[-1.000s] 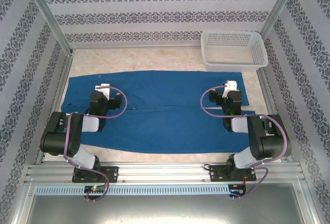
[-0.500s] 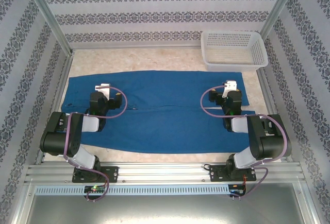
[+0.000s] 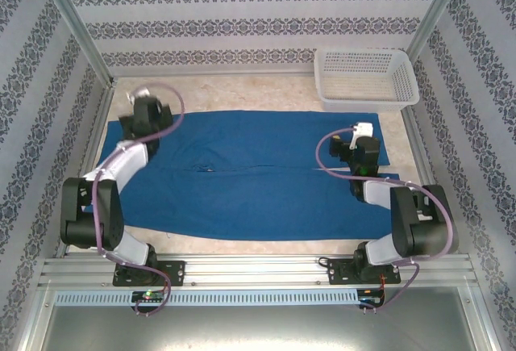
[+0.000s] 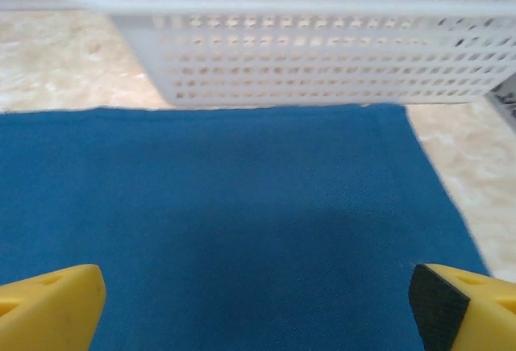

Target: Roll up the long pants

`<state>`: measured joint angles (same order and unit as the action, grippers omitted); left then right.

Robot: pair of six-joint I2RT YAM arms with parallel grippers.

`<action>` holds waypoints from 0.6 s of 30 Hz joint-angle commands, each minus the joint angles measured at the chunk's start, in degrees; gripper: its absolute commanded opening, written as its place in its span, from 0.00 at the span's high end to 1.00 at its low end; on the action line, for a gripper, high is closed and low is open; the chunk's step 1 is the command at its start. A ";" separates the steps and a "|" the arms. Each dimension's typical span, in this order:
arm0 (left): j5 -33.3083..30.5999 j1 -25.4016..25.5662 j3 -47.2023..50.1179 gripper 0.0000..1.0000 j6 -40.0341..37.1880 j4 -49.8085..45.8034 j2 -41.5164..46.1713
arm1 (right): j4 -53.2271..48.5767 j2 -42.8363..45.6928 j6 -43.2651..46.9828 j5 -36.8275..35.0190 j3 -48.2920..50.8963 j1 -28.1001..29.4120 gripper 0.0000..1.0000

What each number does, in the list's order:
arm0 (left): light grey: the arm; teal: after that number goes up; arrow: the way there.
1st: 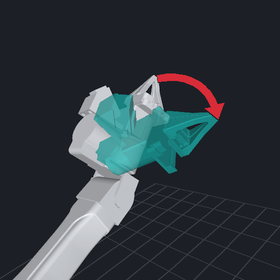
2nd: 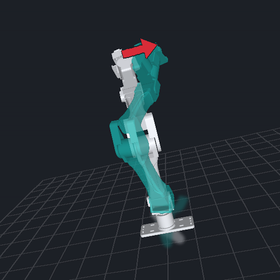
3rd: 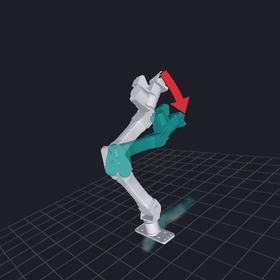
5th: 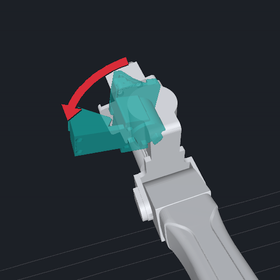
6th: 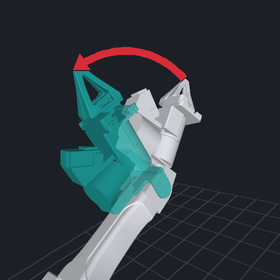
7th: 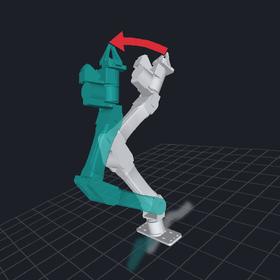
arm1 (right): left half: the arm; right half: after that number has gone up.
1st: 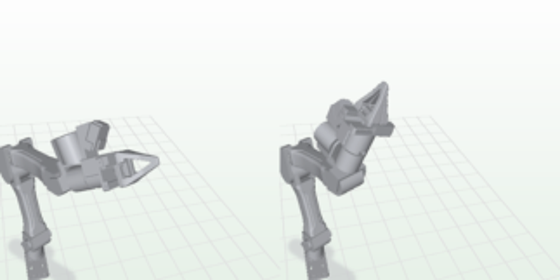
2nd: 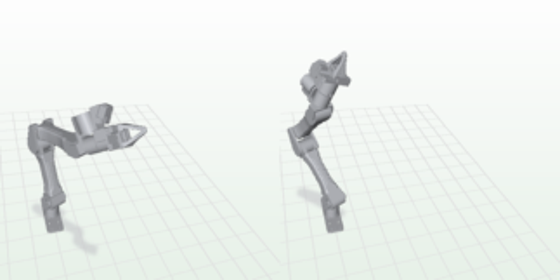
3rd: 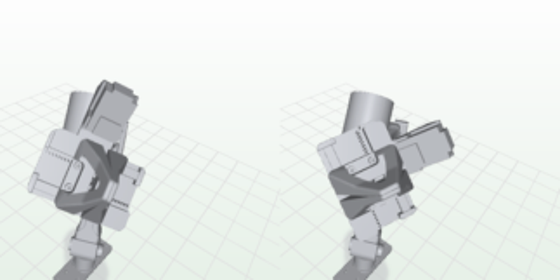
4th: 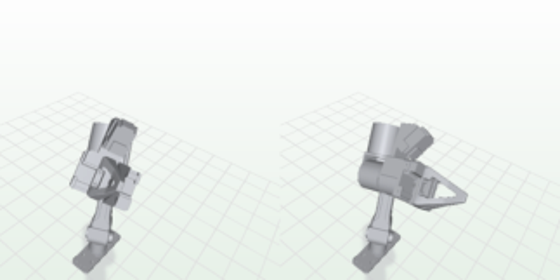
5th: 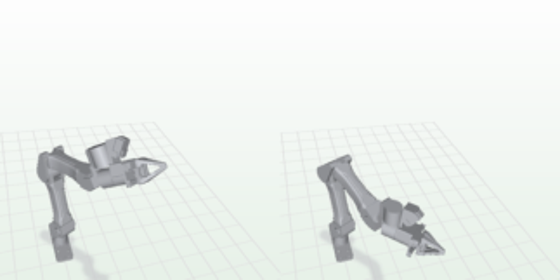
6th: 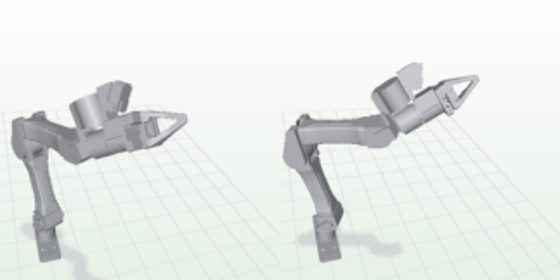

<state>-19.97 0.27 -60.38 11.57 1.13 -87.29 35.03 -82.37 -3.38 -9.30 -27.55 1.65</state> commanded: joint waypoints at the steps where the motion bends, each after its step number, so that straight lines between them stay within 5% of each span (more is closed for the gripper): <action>1: 1.69 -0.30 -10.52 0.00 7.31 -26.51 2.08 | -22.92 4.27 -4.40 -9.89 -12.93 0.24 0.02; 5: -0.57 -0.60 -14.95 0.00 26.09 -44.67 5.75 | -40.29 5.47 -7.14 -6.80 -24.00 -0.21 0.02; 8: 7.58 -3.09 -12.71 0.00 25.20 -50.36 7.48 | -50.33 8.12 -13.42 -3.95 -28.37 -1.70 0.02; 10: 6.04 -5.42 -8.92 0.00 29.56 -53.54 11.30 | -53.59 10.55 -14.86 -0.57 -29.01 -3.33 0.02; 15: 19.66 -21.98 9.02 0.00 39.95 -51.91 27.96 | -57.76 16.50 -18.59 10.10 -28.35 -7.60 0.02; 18: 19.26 -27.18 14.23 0.00 42.39 -54.34 31.81 | -60.77 18.68 -18.06 12.30 -28.70 -8.64 0.03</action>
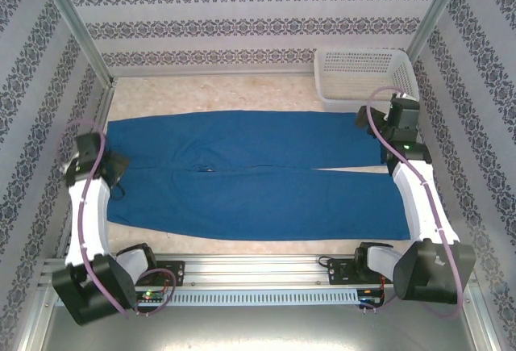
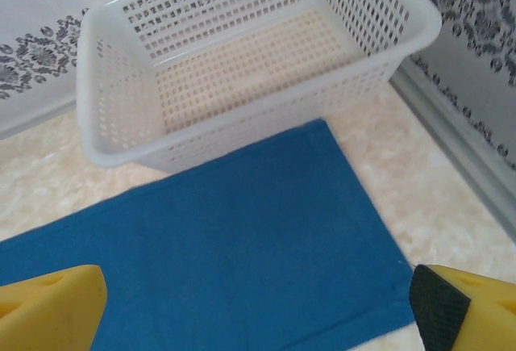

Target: Roll up the long pants

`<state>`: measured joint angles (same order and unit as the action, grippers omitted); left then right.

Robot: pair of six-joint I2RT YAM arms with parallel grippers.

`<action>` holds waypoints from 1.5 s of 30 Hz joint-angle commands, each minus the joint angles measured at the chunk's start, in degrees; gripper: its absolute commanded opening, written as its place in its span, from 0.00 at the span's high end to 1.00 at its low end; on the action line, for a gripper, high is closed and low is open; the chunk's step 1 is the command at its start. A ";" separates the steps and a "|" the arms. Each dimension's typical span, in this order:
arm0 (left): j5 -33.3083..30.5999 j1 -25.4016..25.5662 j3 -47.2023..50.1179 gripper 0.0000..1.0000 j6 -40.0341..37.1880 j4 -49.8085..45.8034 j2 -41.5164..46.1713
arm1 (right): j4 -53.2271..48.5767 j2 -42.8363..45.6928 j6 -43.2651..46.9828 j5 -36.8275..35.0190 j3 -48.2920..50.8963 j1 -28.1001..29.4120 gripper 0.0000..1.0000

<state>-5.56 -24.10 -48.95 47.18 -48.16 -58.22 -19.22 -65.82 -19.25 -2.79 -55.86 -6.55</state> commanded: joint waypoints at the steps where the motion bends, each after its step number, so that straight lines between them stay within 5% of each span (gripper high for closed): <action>1: 4.91 -4.51 4.11 0.00 7.44 -5.29 2.93 | -7.49 2.77 -1.92 5.86 -0.56 -0.57 0.03; 5: 13.42 -13.11 10.67 0.00 7.22 -0.28 0.13 | -8.90 5.99 -1.41 5.87 0.45 -0.76 0.04; 12: 9.96 -16.39 12.28 0.00 5.36 3.04 -4.91 | -9.80 7.93 -1.96 5.58 2.28 -0.86 0.05; 27: -3.13 -16.95 4.33 0.00 3.30 4.97 -13.93 | -8.99 8.97 -3.32 5.19 4.70 -0.84 0.07; 45: -2.86 -16.95 2.87 0.02 4.59 10.04 -25.29 | -9.04 7.95 -2.98 4.36 5.29 -0.87 0.08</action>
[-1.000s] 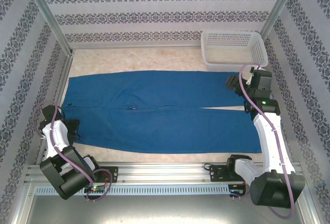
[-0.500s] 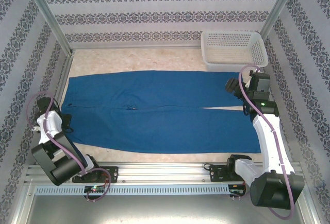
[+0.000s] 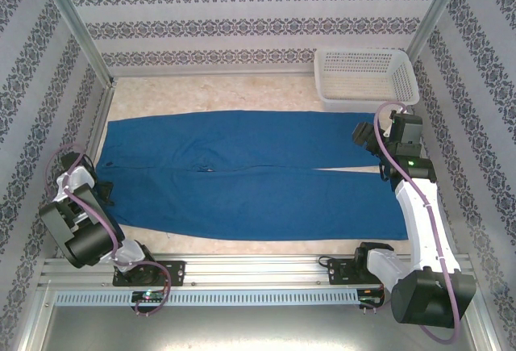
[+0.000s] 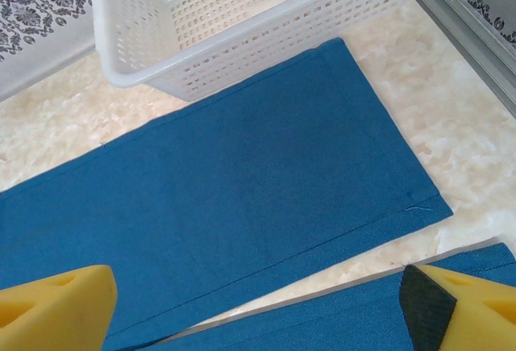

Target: Roll up the long pants

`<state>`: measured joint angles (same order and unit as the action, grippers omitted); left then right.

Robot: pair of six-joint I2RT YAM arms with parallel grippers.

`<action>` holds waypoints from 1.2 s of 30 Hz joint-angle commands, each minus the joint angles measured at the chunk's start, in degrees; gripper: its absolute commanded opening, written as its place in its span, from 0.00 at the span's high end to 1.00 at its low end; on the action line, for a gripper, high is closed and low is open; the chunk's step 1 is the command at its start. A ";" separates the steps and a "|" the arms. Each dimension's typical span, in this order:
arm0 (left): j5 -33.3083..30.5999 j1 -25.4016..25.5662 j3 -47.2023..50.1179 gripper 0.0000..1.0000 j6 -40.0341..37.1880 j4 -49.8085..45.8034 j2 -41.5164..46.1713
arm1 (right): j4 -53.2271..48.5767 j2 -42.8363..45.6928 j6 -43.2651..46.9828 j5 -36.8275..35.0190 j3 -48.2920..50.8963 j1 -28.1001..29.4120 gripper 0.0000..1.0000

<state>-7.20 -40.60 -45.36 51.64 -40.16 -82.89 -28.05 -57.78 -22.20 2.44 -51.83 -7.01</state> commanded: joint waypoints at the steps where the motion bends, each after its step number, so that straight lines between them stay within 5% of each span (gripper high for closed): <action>1: -1.06 -0.45 -0.65 0.03 0.20 2.56 -0.85 | -0.07 -0.21 0.02 -0.83 1.37 -0.40 0.08; 6: -0.86 -0.45 -0.38 0.14 1.01 3.68 -1.53 | -0.24 -0.32 0.31 -1.33 1.64 -0.40 0.08; 9: -1.10 -0.45 -0.67 0.39 0.94 3.72 -2.22 | -1.11 -0.37 -0.28 -2.96 1.65 -0.38 0.08; 10: -1.27 -0.45 -0.90 0.55 0.92 3.55 -2.50 | -1.75 -0.29 -0.54 -3.87 1.60 -0.38 0.08; 13: -2.17 -0.45 -2.44 0.84 1.43 1.58 -4.00 | -3.17 -0.15 -1.35 -6.12 1.65 -0.46 0.08; 16: -2.25 -0.45 -3.66 0.99 1.61 0.22 -4.82 | -3.74 0.00 -1.24 -6.91 2.21 -0.56 0.08; 27: 1.42 -0.40 -2.54 1.00 1.19 0.88 1.56 | -11.03 1.70 -6.67 -12.20 2.00 -2.81 0.06; 32: 3.44 -0.36 -2.21 1.00 1.10 0.71 3.34 | -16.69 0.95 -14.92 -3.47 3.96 -9.87 0.03; 36: 4.44 -0.27 -1.14 1.00 1.58 1.49 3.72 | -21.22 -1.54 -11.88 -5.10 4.59 -12.94 0.03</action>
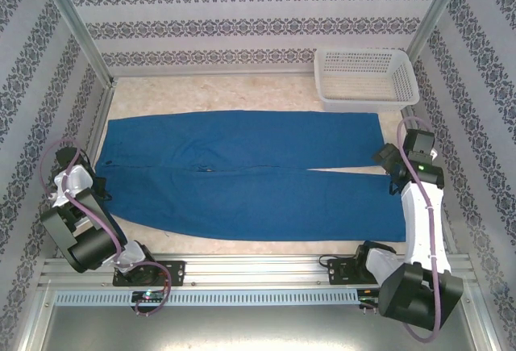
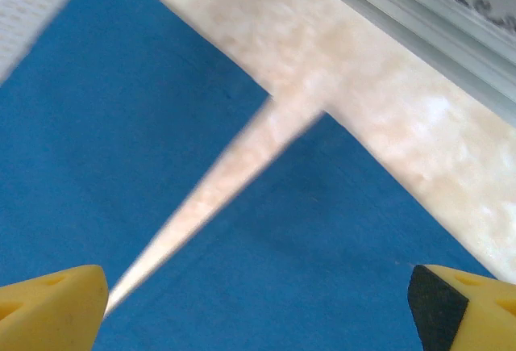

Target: Roll up the long pants

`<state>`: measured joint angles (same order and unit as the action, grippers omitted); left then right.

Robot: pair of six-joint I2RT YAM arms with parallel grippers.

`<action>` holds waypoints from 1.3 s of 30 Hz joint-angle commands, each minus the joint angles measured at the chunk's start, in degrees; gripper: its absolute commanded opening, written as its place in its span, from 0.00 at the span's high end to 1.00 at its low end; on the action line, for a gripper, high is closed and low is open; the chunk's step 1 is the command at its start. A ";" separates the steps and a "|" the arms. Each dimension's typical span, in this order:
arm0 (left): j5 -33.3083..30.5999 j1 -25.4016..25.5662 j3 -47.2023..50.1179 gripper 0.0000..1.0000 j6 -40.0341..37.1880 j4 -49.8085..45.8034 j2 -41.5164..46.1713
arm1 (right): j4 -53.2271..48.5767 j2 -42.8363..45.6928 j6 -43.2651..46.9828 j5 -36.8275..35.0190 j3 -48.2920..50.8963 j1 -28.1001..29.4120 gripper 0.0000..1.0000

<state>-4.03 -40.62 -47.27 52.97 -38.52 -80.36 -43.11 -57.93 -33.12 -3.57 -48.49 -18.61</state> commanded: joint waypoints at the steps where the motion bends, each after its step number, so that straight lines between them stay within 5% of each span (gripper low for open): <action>1: 1.60 -0.26 0.83 1.00 0.14 -0.15 1.00 | -7.05 -1.55 -0.73 0.56 1.86 -2.41 0.03; 8: 3.52 0.17 -0.80 1.00 -1.10 -1.56 1.78 | -6.26 0.22 -0.80 7.82 8.35 -10.55 0.08; 19: 7.35 0.54 -1.43 1.00 -1.87 -0.85 0.62 | -3.74 0.63 -10.93 15.00 13.39 -14.34 0.13; 39: 9.39 1.77 -2.62 1.00 -1.75 -0.41 -3.35 | -10.26 1.58 -11.70 8.91 12.19 -14.92 0.17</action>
<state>4.12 -39.77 -48.69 51.27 -38.24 -84.03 -50.43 -55.81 -44.88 7.53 -34.46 -32.77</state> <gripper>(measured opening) 0.046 0.835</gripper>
